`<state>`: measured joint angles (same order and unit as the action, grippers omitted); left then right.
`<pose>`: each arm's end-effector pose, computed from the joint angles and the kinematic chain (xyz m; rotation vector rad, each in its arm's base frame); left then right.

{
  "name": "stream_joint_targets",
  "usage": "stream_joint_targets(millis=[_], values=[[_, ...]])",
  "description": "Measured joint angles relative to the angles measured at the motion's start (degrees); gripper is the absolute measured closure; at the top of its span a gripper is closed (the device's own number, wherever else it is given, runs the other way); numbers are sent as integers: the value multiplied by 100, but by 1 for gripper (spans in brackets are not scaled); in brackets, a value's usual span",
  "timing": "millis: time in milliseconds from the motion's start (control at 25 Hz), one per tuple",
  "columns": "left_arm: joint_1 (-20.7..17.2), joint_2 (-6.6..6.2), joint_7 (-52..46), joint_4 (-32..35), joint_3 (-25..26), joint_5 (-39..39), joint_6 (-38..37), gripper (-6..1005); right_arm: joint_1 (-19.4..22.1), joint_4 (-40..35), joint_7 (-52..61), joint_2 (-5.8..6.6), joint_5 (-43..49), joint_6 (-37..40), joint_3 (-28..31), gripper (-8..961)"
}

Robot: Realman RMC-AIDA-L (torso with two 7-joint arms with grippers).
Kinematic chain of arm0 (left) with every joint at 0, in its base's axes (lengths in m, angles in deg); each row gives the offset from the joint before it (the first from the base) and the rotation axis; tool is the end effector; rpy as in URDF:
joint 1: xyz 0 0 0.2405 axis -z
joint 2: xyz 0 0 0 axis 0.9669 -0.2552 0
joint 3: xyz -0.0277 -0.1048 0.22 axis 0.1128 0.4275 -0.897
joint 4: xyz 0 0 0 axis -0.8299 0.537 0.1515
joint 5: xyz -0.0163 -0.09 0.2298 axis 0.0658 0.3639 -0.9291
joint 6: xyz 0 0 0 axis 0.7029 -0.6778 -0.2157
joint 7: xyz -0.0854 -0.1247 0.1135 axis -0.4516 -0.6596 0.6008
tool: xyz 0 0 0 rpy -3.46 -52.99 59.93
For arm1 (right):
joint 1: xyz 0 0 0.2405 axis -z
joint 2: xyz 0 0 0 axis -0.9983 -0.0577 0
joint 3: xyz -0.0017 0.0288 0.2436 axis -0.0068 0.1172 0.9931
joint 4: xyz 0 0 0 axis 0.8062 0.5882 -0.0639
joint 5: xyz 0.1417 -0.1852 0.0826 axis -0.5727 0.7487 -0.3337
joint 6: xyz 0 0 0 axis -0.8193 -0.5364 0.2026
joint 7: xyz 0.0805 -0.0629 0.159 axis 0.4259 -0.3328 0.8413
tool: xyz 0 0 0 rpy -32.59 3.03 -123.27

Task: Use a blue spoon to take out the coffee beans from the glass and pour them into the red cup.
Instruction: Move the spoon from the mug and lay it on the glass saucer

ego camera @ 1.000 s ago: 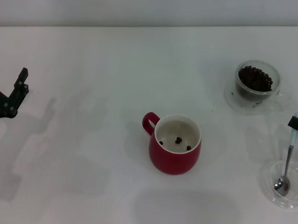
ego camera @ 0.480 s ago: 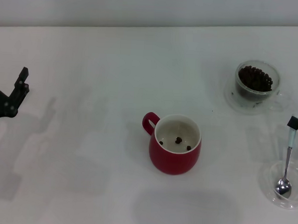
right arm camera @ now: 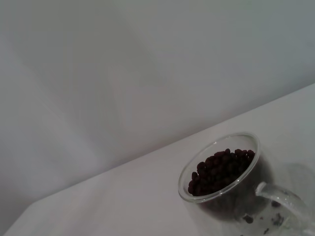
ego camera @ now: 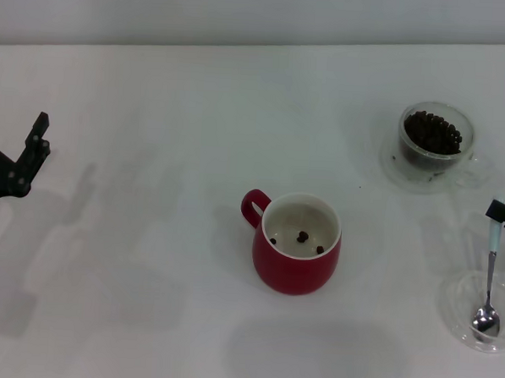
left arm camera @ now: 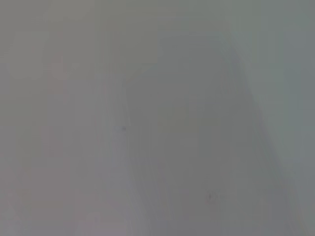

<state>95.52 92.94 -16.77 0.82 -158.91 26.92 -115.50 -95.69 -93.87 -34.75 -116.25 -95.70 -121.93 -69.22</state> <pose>-0.3190 0.3327 -0.0529 -1.8145 -0.1433 -0.6640 0.4246 0.2644 0.0233 -1.9574 1.3609 0.8913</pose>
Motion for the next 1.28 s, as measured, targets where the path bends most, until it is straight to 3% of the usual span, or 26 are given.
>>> stream_joint_targets(millis=[1280], values=[[-47, 9, 0, 39, 0, 0, 0, 353, 4, 0, 33, 0, -1, 56, -16, 787]])
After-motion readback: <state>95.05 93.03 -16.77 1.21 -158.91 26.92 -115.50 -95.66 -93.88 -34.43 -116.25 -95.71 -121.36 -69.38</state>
